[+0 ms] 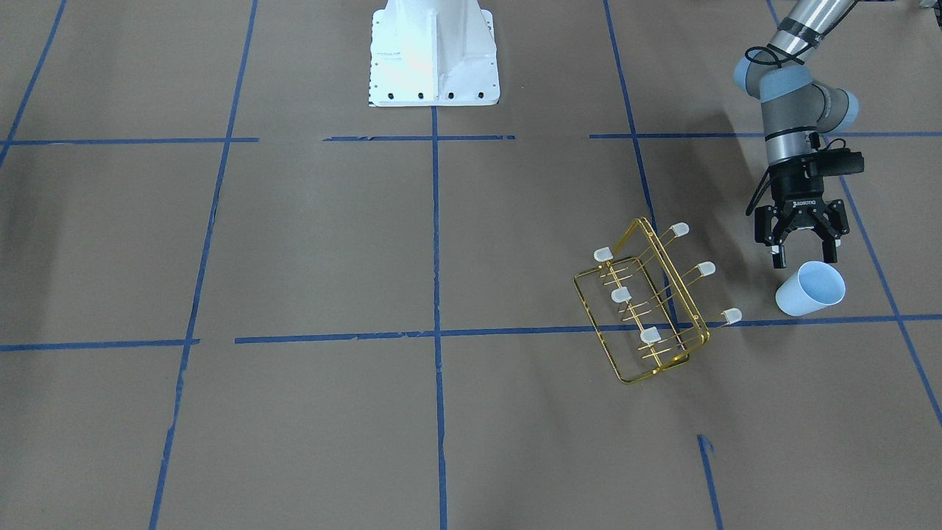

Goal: Hang cup on cup holder
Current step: 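Lift the held cup upward with the left gripper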

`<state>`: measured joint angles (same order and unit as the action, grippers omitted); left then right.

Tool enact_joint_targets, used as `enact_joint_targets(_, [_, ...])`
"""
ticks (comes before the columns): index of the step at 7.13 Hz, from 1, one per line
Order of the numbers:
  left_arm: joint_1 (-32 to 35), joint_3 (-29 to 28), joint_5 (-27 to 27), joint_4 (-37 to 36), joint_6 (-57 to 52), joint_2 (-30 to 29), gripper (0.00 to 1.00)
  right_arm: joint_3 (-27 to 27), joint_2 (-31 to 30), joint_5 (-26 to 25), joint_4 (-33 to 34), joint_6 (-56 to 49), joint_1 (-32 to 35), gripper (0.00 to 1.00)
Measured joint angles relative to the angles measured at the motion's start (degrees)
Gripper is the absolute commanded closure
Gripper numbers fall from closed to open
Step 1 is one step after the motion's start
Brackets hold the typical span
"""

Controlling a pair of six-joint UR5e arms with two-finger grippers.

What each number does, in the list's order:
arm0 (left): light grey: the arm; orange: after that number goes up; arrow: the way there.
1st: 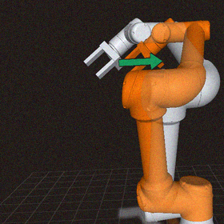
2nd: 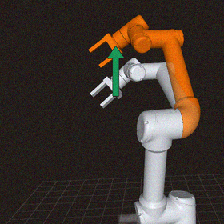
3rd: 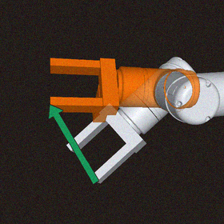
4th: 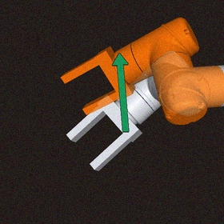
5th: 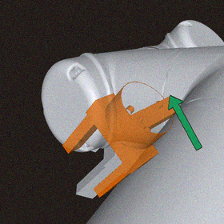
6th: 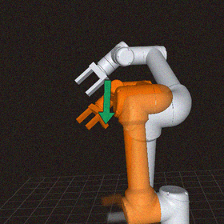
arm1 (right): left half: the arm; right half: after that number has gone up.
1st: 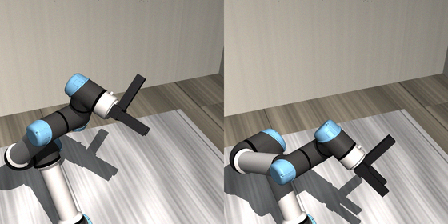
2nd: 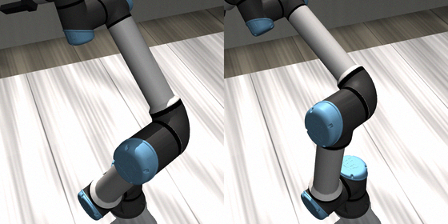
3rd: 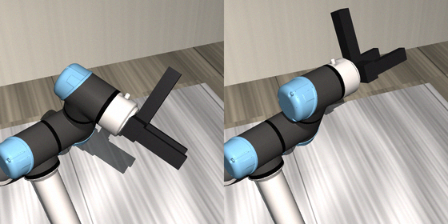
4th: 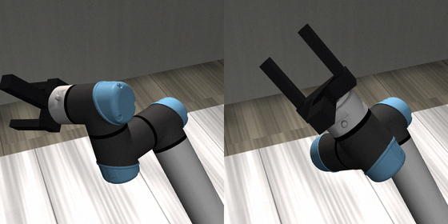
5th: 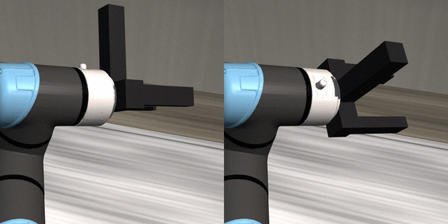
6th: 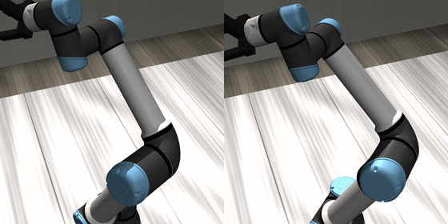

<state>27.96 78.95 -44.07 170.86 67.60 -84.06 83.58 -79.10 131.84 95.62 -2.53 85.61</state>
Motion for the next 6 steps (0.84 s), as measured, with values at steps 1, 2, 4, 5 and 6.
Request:
enact_joint_targets(1, [-0.4, -0.6, 0.0, 0.0, 0.0, -0.4, 0.01, 0.0, 0.0, 0.0, 0.0, 0.0, 0.0, 0.0])
enact_joint_targets(2, [-0.4, -1.3, -0.1, 0.0, 0.1, -0.7, 0.01, 0.0, 0.0, 0.0, 0.0, 0.0, 0.0, 0.0])
enact_joint_targets(4, [0.6, -3.4, -0.5, -0.1, 0.2, -1.7, 0.02, 0.0, 0.0, 0.0, 0.0, 0.0, 0.0, 0.0])
enact_joint_targets(5, [1.7, -4.7, -1.3, -0.2, 0.2, -2.9, 0.02, 0.0, 0.0, 0.0, 0.0, 0.0, 0.0, 0.0])
enact_joint_targets(6, [2.9, -5.8, -2.3, -0.3, 0.2, -4.1, 0.02, 0.0, 0.0, 0.0, 0.0, 0.0, 0.0, 0.0])
